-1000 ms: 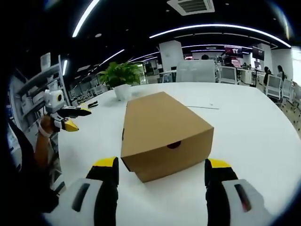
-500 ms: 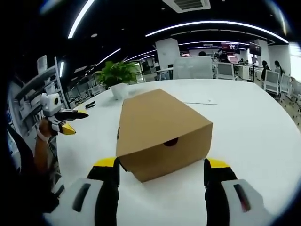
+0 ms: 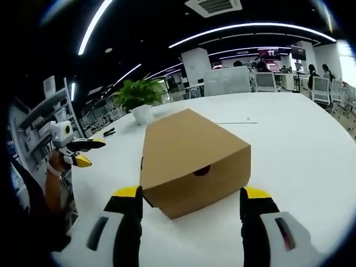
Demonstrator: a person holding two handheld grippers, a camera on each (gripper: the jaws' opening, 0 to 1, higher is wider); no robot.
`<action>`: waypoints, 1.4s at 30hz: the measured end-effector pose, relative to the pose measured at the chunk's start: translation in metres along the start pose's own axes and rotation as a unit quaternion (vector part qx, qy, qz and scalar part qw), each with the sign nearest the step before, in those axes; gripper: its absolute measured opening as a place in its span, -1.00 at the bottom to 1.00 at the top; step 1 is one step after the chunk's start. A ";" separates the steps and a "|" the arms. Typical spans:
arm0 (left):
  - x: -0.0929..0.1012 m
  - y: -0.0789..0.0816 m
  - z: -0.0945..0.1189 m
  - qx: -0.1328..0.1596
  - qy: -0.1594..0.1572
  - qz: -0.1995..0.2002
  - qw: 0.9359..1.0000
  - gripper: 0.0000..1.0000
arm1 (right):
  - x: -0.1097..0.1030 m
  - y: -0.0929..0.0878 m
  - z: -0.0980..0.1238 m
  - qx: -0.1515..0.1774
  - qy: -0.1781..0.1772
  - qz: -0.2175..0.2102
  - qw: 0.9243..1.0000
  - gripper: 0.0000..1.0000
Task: Operate the shoe box by opening the lid, removing the specified soft item, and placing it in the target area until the item is outside and the box remains undamaged.
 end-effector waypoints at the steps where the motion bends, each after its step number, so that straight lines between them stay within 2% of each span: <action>1: 0.001 -0.001 0.000 -0.002 -0.001 0.000 1.000 0.49 | 0.000 0.000 -0.001 0.003 0.004 -0.010 1.000 0.45; 3: 0.003 -0.003 -0.003 -0.006 -0.003 -0.001 1.000 0.49 | -0.002 0.001 -0.002 0.014 0.019 -0.048 0.999 0.42; 5: 0.006 -0.004 -0.006 -0.008 -0.009 0.000 1.000 0.49 | 0.002 0.002 -0.003 0.022 0.015 -0.062 0.998 0.39; 15: 0.005 -0.004 -0.005 -0.005 -0.009 0.004 1.000 0.47 | 0.000 -0.005 -0.010 0.027 0.026 -0.085 0.996 0.37; 36: 0.007 -0.011 -0.007 -0.018 -0.012 0.003 1.000 0.47 | -0.003 -0.007 -0.020 0.033 0.048 -0.124 0.991 0.26; 42: 0.006 -0.012 -0.007 -0.020 -0.011 0.004 1.000 0.47 | -0.005 -0.008 -0.023 0.037 0.063 -0.141 0.987 0.23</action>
Point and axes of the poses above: the point that each gripper's makers call its tool centre point, and the gripper's own axes: z roughly backward along the fingers, x roughly to its right, y roughly out of its top, the point moved 5 cm from there along z, roughly backward along the fingers
